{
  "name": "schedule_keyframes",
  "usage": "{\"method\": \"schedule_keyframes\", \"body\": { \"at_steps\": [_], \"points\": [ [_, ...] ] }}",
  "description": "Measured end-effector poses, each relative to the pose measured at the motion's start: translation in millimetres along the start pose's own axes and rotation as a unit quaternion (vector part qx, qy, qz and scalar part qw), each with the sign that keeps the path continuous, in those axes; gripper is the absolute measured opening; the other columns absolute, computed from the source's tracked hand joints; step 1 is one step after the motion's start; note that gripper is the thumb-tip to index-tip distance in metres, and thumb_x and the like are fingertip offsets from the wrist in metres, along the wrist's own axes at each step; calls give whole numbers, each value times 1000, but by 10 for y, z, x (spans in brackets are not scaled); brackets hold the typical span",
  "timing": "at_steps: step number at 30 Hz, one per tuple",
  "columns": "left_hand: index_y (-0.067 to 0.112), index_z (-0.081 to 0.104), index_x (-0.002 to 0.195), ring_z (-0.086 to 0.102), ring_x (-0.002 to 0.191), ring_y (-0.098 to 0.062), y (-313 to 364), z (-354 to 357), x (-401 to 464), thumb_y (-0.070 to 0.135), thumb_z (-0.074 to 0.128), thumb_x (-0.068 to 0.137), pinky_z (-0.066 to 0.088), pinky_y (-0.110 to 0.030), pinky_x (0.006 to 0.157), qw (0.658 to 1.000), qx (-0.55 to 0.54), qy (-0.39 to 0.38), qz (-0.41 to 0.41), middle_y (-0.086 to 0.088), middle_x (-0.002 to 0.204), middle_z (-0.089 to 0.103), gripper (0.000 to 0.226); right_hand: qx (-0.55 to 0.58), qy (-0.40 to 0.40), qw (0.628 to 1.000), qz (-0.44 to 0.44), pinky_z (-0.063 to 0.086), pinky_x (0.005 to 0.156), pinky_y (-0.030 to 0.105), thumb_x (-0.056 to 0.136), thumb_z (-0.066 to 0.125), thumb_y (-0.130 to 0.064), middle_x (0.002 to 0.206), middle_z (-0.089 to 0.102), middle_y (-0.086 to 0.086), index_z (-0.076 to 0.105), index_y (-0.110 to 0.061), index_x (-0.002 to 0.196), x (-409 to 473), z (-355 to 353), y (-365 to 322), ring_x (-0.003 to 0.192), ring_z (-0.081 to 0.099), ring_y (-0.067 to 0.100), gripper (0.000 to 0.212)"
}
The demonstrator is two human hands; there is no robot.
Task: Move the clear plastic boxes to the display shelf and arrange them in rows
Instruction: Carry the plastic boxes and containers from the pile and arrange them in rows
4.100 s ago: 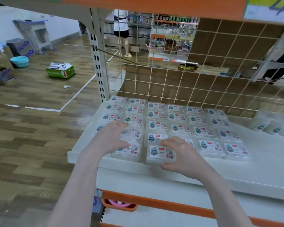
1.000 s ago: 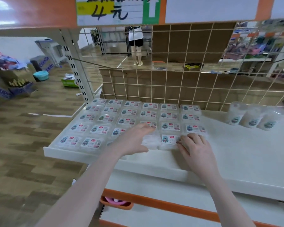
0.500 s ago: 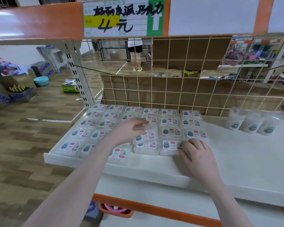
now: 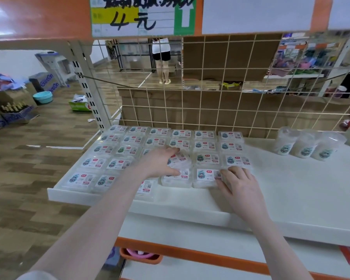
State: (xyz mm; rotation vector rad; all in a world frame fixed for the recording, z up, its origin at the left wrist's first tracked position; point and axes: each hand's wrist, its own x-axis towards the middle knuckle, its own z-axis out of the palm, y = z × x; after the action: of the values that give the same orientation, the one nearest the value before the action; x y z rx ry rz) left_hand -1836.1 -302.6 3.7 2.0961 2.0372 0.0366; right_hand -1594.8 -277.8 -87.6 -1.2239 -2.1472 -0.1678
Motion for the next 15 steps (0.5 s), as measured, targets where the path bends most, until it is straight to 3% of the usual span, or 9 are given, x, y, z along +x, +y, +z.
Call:
{"method": "schedule_keyframes", "body": {
  "at_steps": [8,15],
  "points": [
    [17,34,143,42,127,-19,82,-49,-2,28,62,84,36,-26,97,1000,-10,5,15,-2,143,42,66,0,-4,1000,-5,50,68,36,86,42,-39,84,62,5,68,-10,88,7,-15,1,76,57,29,39],
    [27,29,146,31,135,-11,64,-28,-343,26,62,83,29,-28,110,998,-22,0,53,8,150,32,72,-1,2,1000,-6,50,67,37,86,42,-39,80,60,5,67,-11,86,13,11,7,74,56,29,38]
  ]
}}
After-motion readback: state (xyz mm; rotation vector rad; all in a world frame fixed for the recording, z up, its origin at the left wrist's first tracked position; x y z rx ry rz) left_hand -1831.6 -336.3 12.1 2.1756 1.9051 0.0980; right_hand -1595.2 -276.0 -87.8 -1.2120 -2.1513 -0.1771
